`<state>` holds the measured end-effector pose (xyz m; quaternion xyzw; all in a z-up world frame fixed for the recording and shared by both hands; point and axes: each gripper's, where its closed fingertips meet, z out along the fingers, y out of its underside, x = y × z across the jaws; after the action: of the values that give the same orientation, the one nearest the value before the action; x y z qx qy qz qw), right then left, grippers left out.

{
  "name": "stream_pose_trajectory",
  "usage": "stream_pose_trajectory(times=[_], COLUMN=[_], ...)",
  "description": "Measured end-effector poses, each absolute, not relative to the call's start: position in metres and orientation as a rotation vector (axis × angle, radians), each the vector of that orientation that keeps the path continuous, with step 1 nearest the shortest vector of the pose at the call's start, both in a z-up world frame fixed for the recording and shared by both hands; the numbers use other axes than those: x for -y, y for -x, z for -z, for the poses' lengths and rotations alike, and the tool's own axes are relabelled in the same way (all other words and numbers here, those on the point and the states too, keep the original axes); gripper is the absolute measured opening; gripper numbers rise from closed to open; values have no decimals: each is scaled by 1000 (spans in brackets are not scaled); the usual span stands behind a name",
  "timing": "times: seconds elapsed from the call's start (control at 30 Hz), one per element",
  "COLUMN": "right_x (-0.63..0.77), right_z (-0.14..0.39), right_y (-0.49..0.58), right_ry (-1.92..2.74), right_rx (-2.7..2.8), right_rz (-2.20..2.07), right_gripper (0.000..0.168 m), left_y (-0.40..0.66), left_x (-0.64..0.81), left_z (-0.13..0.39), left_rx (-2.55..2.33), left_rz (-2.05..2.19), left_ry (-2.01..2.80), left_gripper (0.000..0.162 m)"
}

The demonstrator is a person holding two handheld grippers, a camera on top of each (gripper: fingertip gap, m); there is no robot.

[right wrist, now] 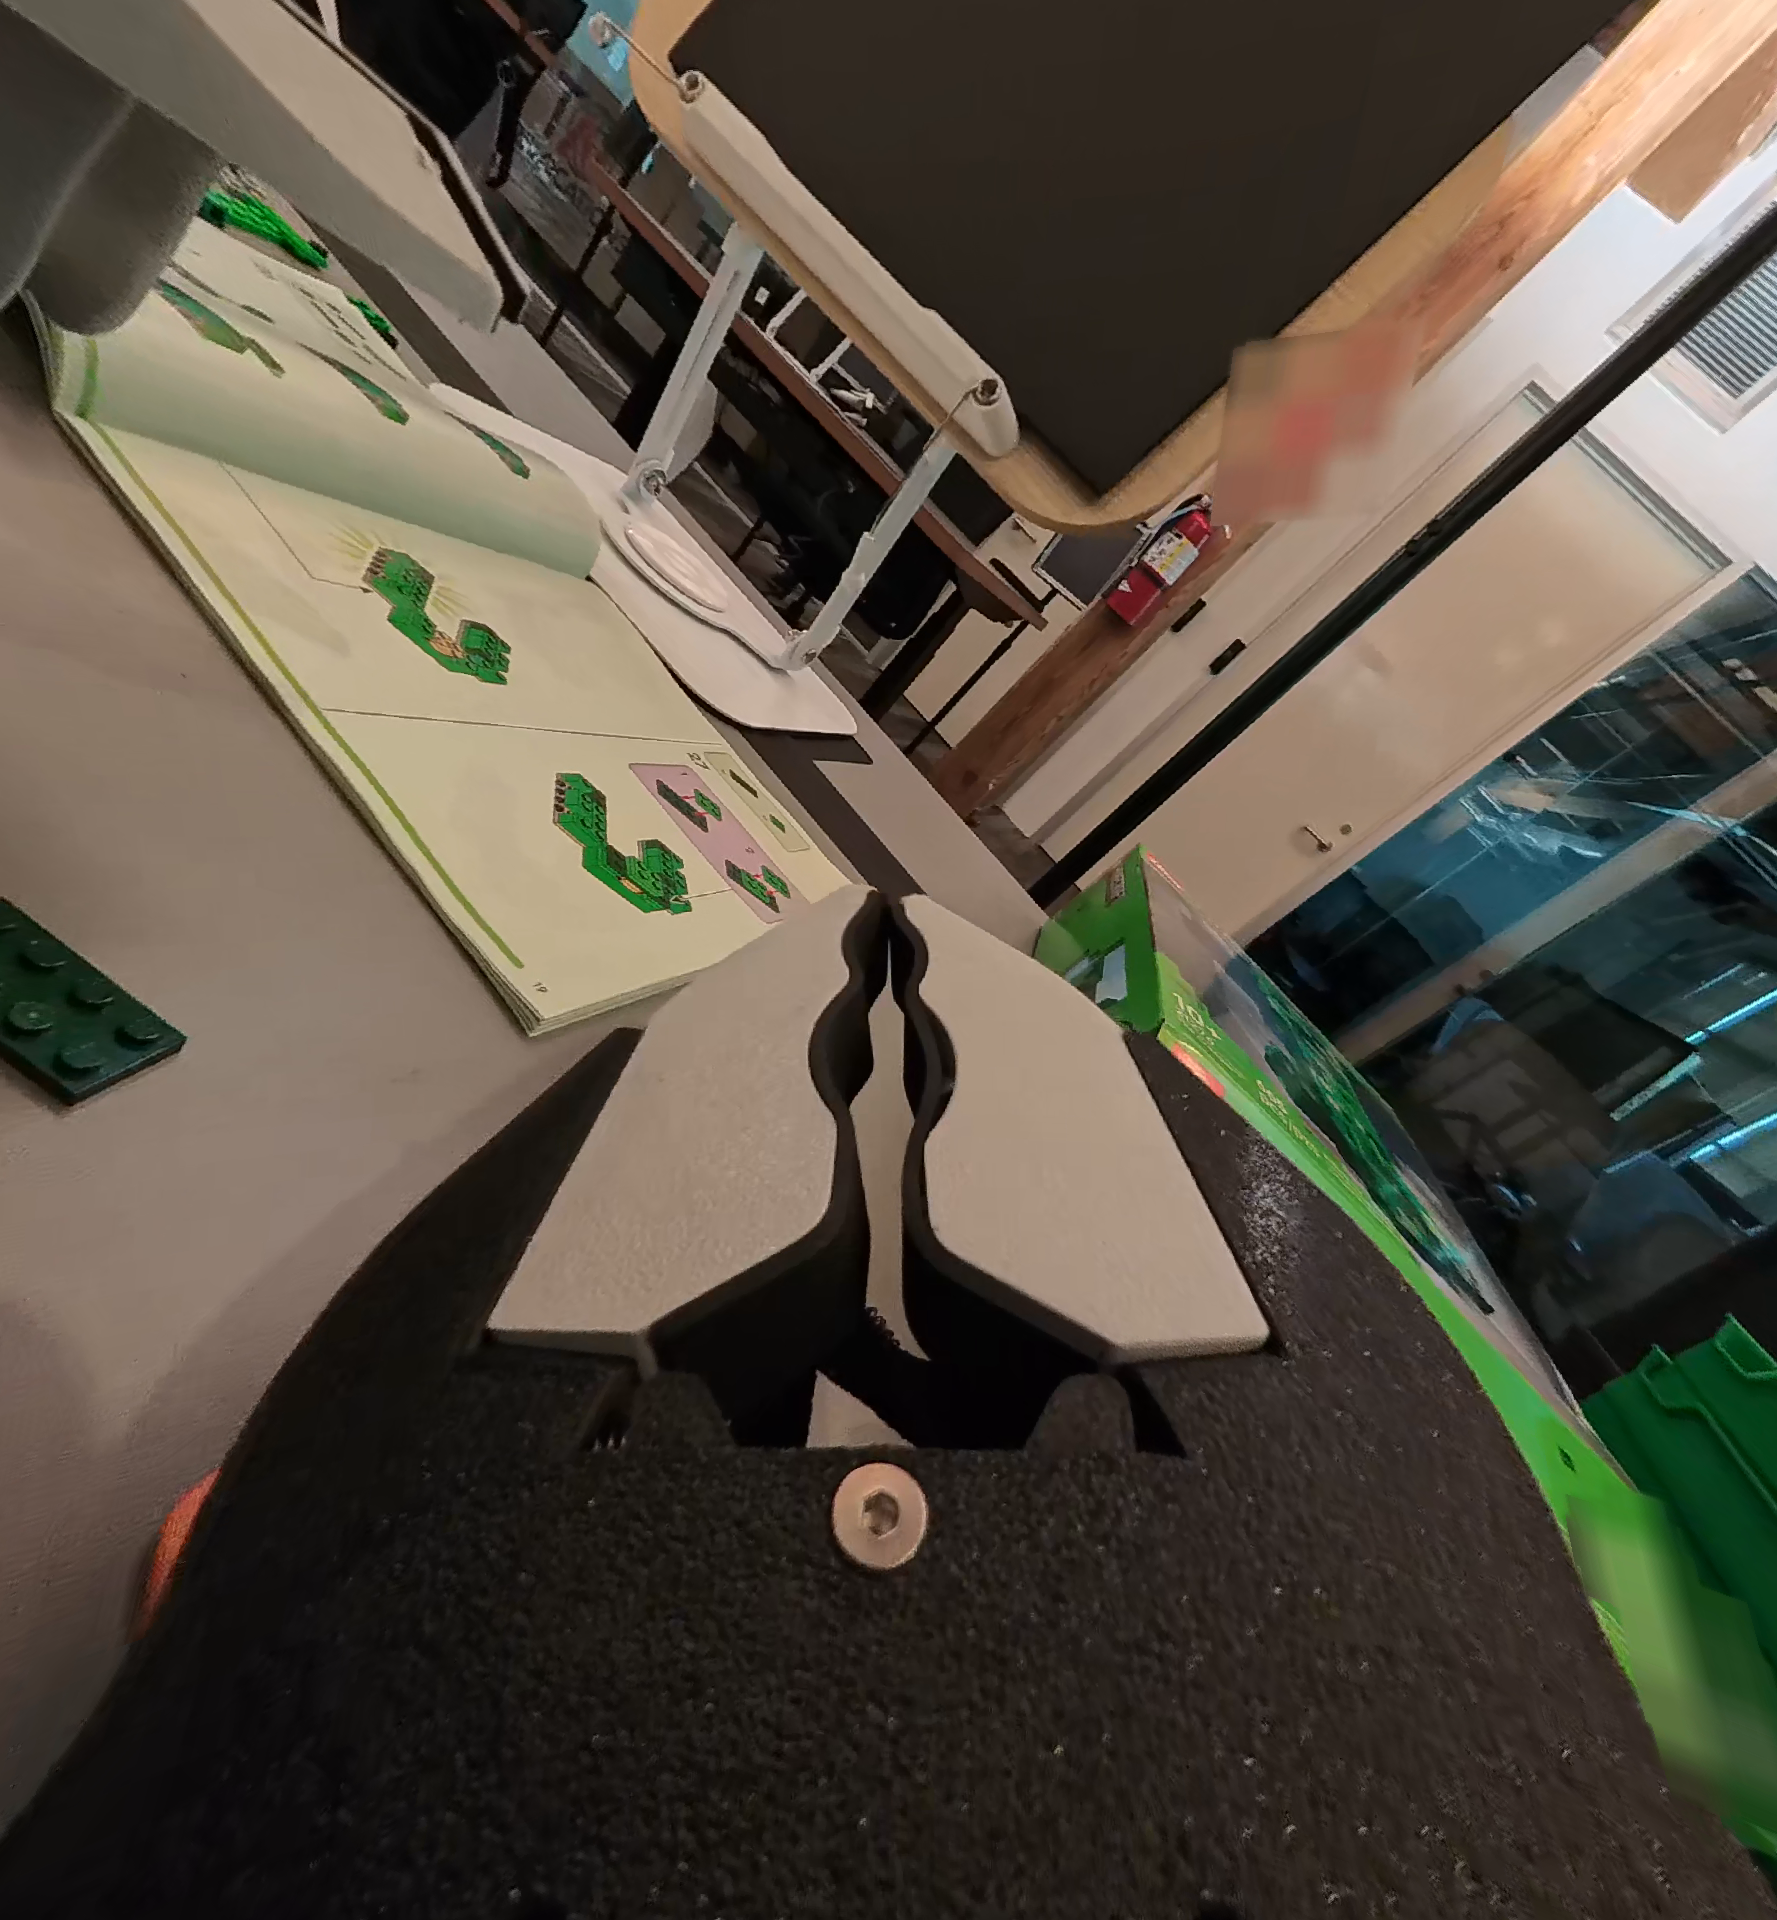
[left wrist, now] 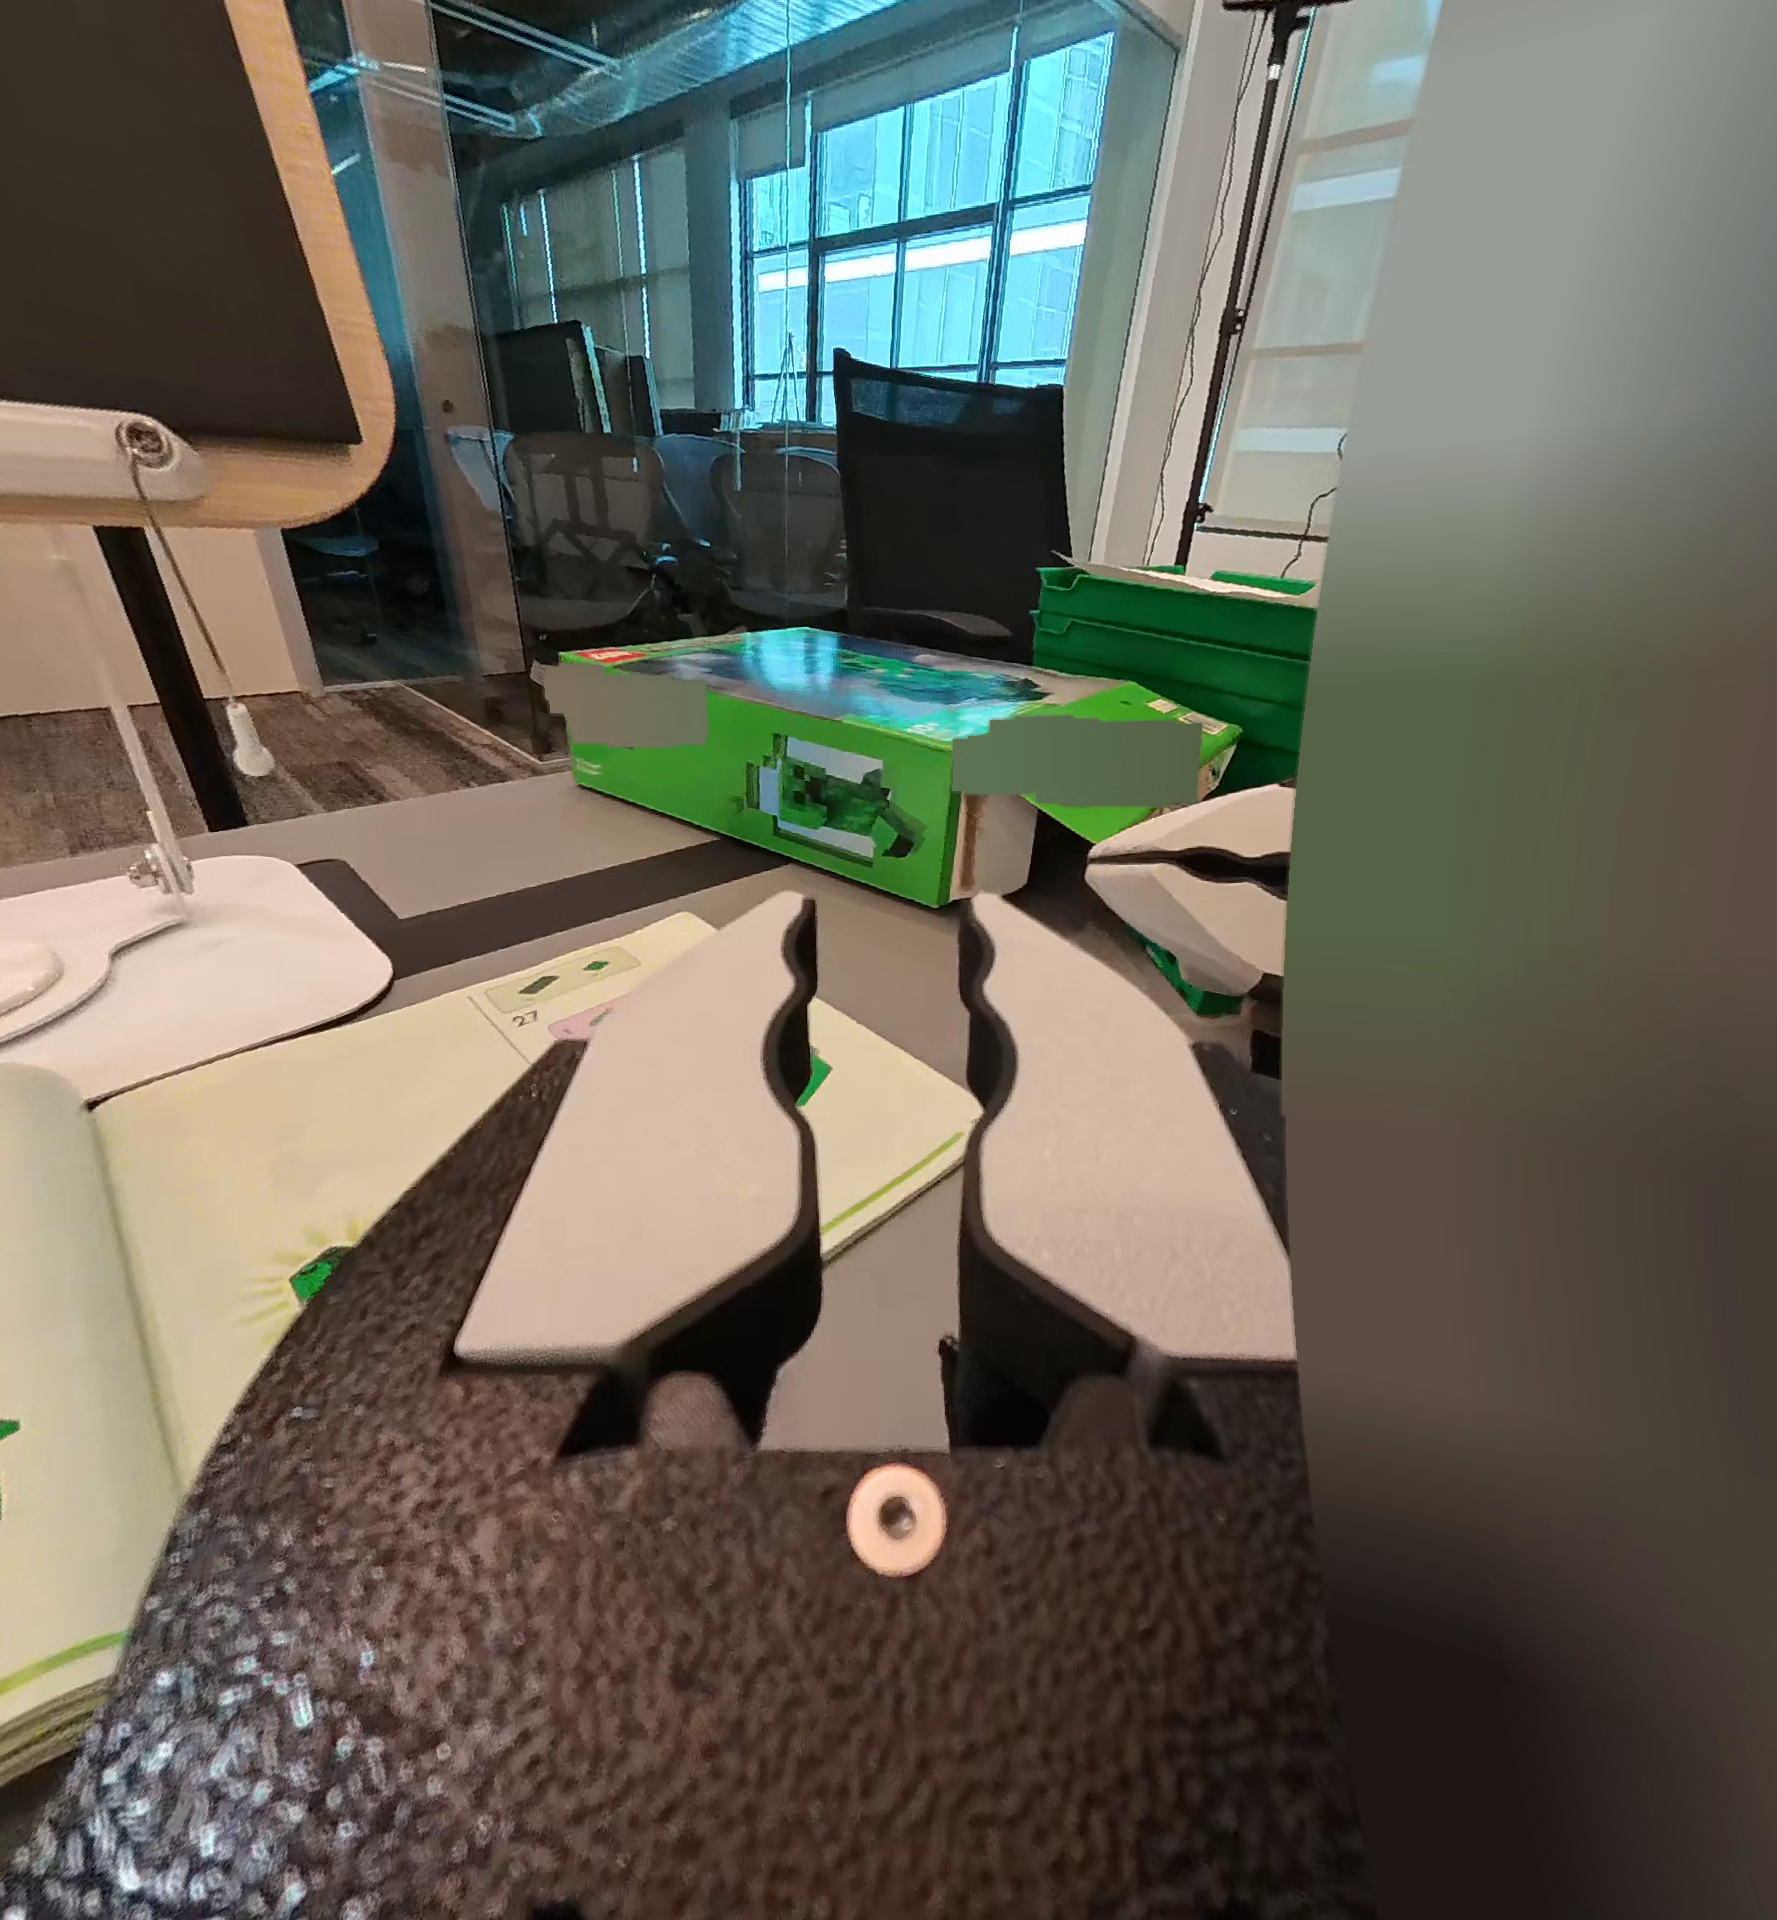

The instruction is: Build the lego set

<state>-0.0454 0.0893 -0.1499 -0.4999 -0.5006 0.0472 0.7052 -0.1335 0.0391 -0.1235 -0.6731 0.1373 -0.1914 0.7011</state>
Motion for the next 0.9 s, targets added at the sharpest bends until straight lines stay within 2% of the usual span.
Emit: stream_pose_trajectory(times=[0.43,0.5,0.6,0.67,0.73,0.9], right_x=[-89,-73,-37,-8,6,14], right_z=[133,138,155,164,163,184], right_y=[29,36,56,67,74,78], right_ry=[1083,1082,1120,1144,1175,1306], right_rx=[1004,1099,1341,1527,1617,1805], right_rz=[-95,-206,-427,-588,-695,-736], right_gripper=[0,0,10,0,0,17], left_y=[165,174,185,191,198,216], left_x=[-30,-20,2,19,34,54], left_z=[119,122,125,125,126,128], left_rx=[-428,-475,-553,-594,-631,-701], left_rz=[156,118,89,96,97,38], left_ry=[1455,1453,1443,1425,1414,1406], left_gripper=[27,28,30,31,32,32])
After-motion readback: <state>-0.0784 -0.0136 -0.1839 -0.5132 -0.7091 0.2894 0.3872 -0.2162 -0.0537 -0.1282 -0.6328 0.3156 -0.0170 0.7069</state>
